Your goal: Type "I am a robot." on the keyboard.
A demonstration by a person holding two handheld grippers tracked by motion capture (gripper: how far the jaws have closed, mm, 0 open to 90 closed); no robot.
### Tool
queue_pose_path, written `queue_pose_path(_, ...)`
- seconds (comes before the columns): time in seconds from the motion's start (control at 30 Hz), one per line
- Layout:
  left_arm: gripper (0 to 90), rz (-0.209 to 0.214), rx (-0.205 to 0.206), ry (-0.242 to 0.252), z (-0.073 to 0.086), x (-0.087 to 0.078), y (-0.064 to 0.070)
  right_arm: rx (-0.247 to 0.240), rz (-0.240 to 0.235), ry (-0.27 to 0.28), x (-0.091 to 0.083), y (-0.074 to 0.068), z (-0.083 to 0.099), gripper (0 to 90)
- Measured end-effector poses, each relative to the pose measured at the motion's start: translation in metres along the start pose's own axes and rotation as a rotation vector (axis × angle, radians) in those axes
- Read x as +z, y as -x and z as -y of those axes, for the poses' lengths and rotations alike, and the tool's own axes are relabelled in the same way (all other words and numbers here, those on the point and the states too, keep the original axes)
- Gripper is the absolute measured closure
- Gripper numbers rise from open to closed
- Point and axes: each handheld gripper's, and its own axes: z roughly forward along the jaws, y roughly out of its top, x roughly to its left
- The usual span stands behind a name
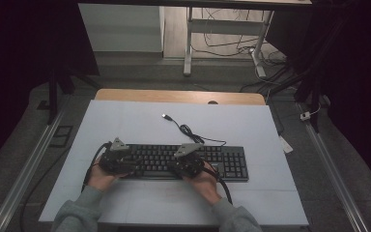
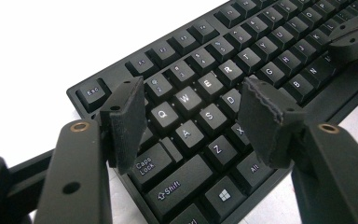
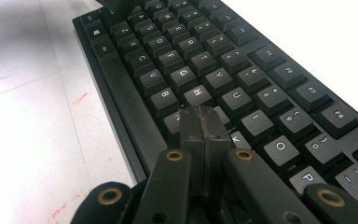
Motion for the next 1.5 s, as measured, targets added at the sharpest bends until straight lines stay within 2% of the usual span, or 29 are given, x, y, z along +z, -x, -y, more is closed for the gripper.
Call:
queue_pose_path(0.27, 40.5, -0.002, 0.002, -0.002, 0.0, 0.001, 0.0, -0.016, 0.018, -0.013, 0.004, -0.001, 0.001, 89.7)
queue_pose_path(0.4, 40.5, -0.003, 0.002, 0.001, 0.0, 0.0, 0.0, -0.007, 0.01, -0.005, 0.001, -0.001, 0.0, 89.7)
queue_pose_path(0.53, 40.5, 0.004, -0.003, 0.011, 0.0, -0.001, 0.0, 0.013, 0.017, 0.041, -0.009, 0.001, -0.001, 89.7)
queue_pose_path(0.67, 40.6, 0.013, -0.01, 0.021, 0.0, -0.002, -0.001, 0.029, 0.044, 0.068, -0.023, 0.007, 0.004, 89.7)
queue_pose_path(0.97, 40.3, 0.011, -0.006, 0.015, -0.001, 0.0, 0.0, 0.076, 0.099, 0.077, -0.048, 0.025, 0.027, 89.1)
queue_pose_path(1.1, 40.1, 0.011, -0.004, 0.012, -0.001, 0.0, 0.001, 0.083, 0.113, 0.072, -0.056, 0.028, 0.033, 78.8)
queue_pose_path(1.3, 40.0, 0.01, -0.005, 0.016, 0.0, -0.001, 0.001, 0.07, 0.133, 0.092, -0.067, 0.03, 0.041, 59.8)
queue_pose_path(1.5, 40.0, 0.013, -0.004, 0.015, -0.001, -0.001, 0.001, 0.06, 0.155, 0.11, -0.076, 0.031, 0.048, 52.2)
